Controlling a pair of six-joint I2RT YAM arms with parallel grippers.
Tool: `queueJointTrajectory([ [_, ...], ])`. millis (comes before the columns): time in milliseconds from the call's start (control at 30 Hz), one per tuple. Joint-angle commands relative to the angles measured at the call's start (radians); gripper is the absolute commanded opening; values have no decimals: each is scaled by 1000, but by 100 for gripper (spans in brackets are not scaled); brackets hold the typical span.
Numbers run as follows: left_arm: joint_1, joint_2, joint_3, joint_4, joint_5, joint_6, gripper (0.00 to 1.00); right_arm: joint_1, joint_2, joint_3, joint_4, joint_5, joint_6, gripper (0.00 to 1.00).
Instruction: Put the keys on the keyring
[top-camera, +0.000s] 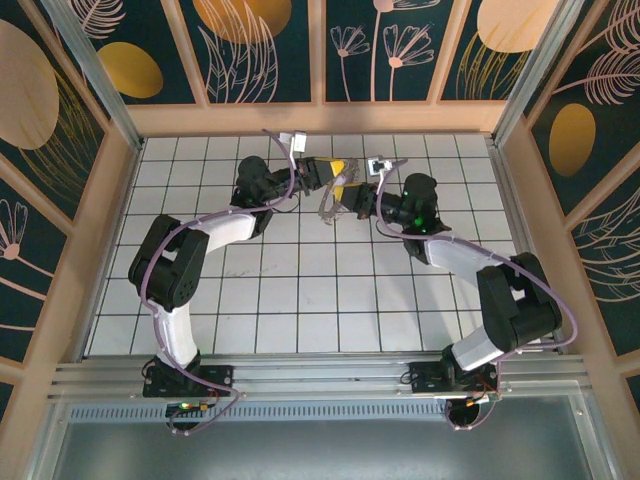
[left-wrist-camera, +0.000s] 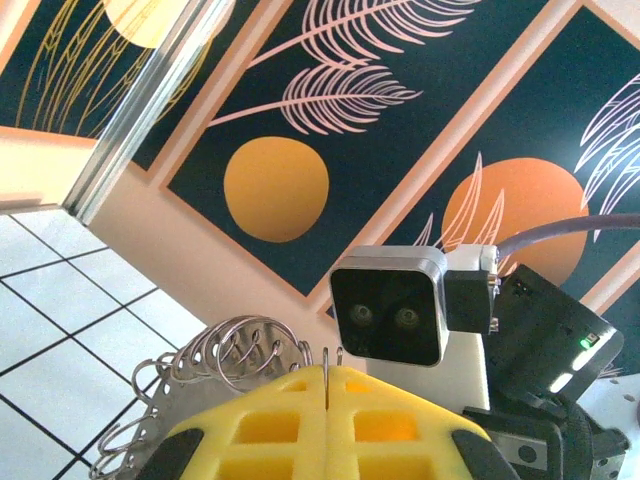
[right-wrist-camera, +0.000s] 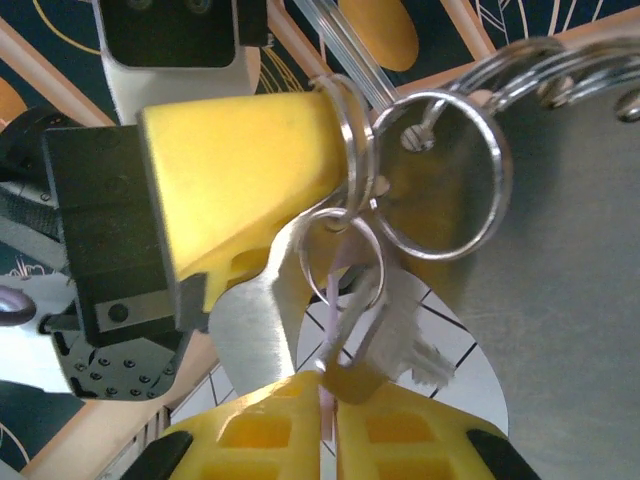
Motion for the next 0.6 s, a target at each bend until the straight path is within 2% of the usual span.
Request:
queueJointTrajectory([
  [0,-8,-44,-6,99,-22,-29,0,-10,-93,-41,19,17,3,17],
  [167,-8,-42,-2,107,-30,-37,0,-24,-225,-120,-30,46,-14,28],
  [333,-8,-43,1,107,-32,-37,0,-54,-341,-162,-59,95,-16,32],
  [567,-11,-47,1,105,-29,-35,0,-83,-304,-76,-23,157,33,33],
])
